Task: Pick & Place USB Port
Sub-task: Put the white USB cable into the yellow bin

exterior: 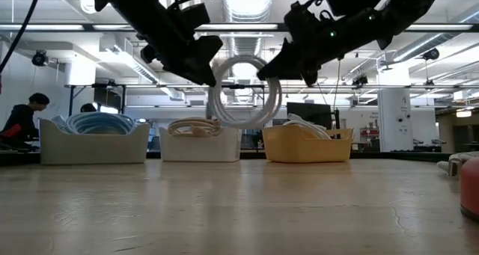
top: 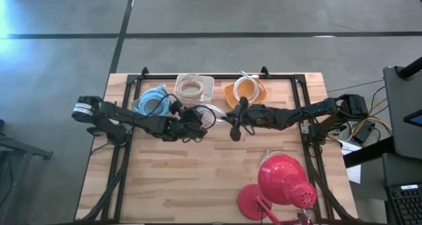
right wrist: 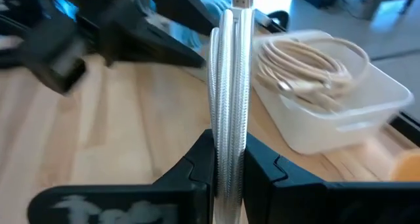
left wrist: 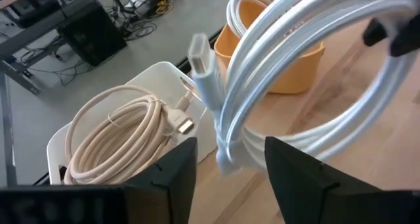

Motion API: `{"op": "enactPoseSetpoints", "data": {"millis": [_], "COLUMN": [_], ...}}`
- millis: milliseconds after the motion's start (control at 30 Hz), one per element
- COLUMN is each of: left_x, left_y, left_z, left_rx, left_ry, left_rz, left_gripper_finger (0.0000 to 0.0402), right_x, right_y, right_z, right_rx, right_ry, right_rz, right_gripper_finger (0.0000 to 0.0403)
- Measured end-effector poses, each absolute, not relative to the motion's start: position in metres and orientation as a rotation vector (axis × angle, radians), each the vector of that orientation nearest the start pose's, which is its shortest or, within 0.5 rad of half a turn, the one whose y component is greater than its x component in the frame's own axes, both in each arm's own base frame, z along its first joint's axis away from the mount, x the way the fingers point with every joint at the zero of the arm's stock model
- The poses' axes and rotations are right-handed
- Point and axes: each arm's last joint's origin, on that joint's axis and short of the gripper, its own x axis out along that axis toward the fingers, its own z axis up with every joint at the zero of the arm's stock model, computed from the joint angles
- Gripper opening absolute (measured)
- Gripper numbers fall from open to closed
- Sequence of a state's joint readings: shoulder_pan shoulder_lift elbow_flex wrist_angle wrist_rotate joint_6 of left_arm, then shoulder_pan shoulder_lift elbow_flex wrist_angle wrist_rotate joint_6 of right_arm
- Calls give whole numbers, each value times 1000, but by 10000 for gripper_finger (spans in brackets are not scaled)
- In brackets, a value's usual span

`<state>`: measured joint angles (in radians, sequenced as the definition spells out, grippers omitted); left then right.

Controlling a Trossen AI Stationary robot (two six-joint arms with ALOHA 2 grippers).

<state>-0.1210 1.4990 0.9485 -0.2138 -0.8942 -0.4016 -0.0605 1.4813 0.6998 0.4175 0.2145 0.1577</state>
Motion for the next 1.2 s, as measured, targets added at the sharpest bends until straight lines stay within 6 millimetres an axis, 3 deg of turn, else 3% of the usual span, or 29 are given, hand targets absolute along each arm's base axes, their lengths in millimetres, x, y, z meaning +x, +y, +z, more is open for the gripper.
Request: {"op": "enactPoseSetpoints", "data": {"millis": [167,300,433,567,700,967,1200], "left_x": [303,303,303,303,303,303,303], "left_y": [-14,-14,-14,-14,-14,-14,-14], "left_z": [230,230,230,230,230,230,229], "left_rx": [15,15,15,16,16,17,-8], "left_ry": [522,521,522,522,522,521,511], "left_rz": [853,853,854,854,855,857,865], "left_gripper_finger": [187,186,186,184,184,184,184], "right_x": [295,286,266,241,226,211,194], "right_y": [-25,-25,-26,-36,-48,-80,-110], "right_z": [205,226,249,258,249,230,197], "right_rx": [118,95,13,3,48,-16,79], "right_ry": [375,310,290,363,378,338,422], "right_rz": [-352,-351,-407,-512,-546,-359,-450], "right_gripper_finger": [38,38,38,38,38,38,38]}}
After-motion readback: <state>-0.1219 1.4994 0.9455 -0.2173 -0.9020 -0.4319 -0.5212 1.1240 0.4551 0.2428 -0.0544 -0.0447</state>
